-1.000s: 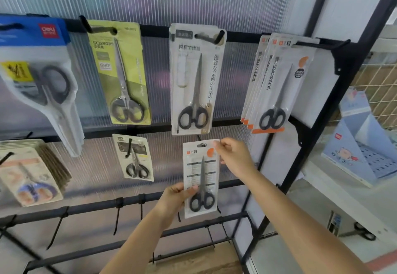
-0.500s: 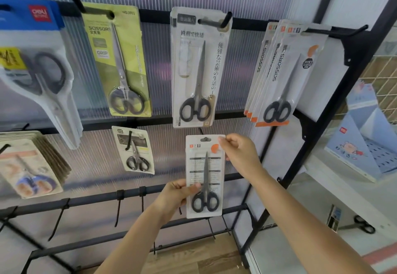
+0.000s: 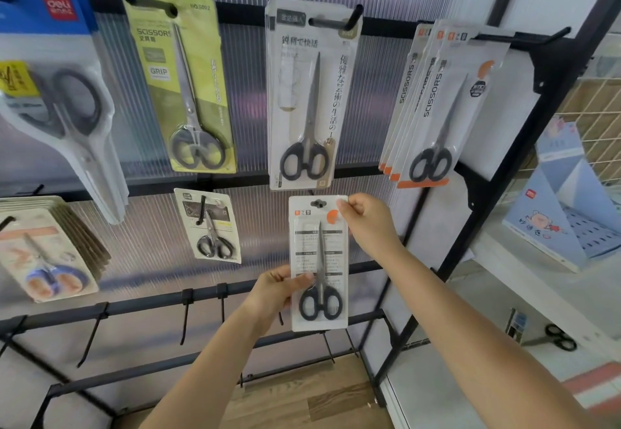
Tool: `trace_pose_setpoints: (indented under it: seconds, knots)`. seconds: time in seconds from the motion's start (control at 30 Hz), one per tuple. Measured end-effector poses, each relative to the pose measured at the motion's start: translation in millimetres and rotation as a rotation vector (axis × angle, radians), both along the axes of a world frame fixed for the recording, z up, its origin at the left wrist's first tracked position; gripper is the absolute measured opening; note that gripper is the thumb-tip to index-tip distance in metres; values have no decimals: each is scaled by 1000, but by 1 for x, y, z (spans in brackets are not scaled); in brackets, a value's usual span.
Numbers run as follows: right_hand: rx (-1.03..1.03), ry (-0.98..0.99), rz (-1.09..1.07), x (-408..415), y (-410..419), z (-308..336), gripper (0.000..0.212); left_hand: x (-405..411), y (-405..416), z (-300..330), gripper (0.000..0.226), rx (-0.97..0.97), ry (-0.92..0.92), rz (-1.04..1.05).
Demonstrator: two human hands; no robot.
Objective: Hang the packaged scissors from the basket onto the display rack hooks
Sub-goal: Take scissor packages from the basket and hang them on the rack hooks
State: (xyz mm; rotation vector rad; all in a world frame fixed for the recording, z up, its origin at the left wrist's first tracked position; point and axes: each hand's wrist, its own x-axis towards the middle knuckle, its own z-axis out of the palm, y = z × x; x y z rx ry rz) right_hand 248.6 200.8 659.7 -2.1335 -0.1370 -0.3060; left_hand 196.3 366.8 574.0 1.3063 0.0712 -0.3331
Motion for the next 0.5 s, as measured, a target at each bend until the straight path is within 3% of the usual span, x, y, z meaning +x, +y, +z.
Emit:
trace_pose_setpoints:
  seconds: [0.2,0.33,0.5]
  knots:
    - [56,51,-27,19,8,-10,26,20,-1,-6,16,112,21,73]
    - [93,75,-24,35,12,-11,16,38,3,-11,26,243,4,120]
    - [55,77,-28,54,18,-11,20,61,10,-17,25,347,10,181]
